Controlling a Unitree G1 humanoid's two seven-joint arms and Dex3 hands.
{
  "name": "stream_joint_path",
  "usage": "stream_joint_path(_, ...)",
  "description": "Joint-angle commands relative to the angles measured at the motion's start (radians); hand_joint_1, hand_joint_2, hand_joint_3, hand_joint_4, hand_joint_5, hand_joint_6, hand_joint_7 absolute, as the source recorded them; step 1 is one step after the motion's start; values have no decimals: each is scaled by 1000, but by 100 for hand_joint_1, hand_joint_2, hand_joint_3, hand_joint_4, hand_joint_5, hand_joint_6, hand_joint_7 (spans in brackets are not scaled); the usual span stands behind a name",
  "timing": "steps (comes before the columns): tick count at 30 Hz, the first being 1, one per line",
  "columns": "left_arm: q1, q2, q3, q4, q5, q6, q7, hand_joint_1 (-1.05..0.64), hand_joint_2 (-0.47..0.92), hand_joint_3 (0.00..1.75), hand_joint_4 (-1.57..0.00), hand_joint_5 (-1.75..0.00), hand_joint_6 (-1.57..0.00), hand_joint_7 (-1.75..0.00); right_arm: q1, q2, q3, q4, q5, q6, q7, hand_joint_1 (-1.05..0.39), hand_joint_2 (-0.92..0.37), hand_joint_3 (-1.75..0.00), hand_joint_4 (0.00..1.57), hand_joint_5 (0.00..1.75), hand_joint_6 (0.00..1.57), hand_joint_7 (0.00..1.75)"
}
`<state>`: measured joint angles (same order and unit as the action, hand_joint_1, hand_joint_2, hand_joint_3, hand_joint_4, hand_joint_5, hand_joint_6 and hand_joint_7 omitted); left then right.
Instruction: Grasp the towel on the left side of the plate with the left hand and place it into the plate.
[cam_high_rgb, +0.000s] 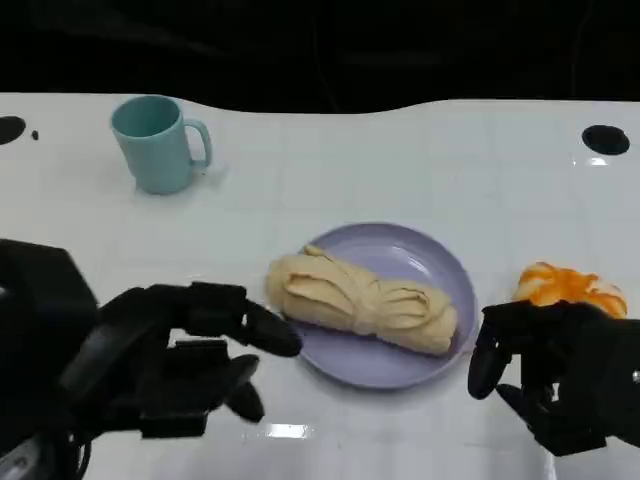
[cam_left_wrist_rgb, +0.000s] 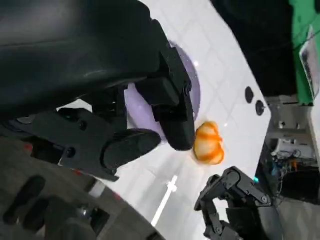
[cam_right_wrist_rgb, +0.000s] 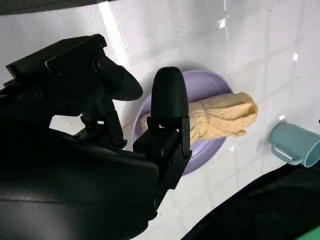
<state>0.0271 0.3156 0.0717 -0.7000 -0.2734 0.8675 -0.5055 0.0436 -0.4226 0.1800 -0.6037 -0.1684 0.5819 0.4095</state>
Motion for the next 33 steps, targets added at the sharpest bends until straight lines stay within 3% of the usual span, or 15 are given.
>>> stream_joint_path(1, 25, 7, -2, -18, -20, 33, 50, 2, 46, 138, -73, -162, -72, -131, 13, -26, -33, 9, 15, -36, 11, 0, -60, -102, 71, 174, 69, 141)
stream_joint_path(5, 29, -8, -46, 17, 1, 5, 98, -2, 46, 140, -81, -173, -78, -147, 29, -34, -55, 18, 27, -65, 17, 1, -60, -103, 71, 174, 70, 141)
stream_joint_path(11, 18, -17, -95, 85, 21, -46, 139, -4, 40, 147, -90, -175, -81, -161, 35, -46, -83, 34, 41, -93, 32, 1, -59, -105, 71, 174, 70, 142)
stream_joint_path(33, -12, -6, -131, 96, 42, -27, 203, -3, 39, 149, -85, -175, -74, -166, 41, -48, -116, 62, 85, -119, 39, 2, -56, -110, 71, 175, 69, 146)
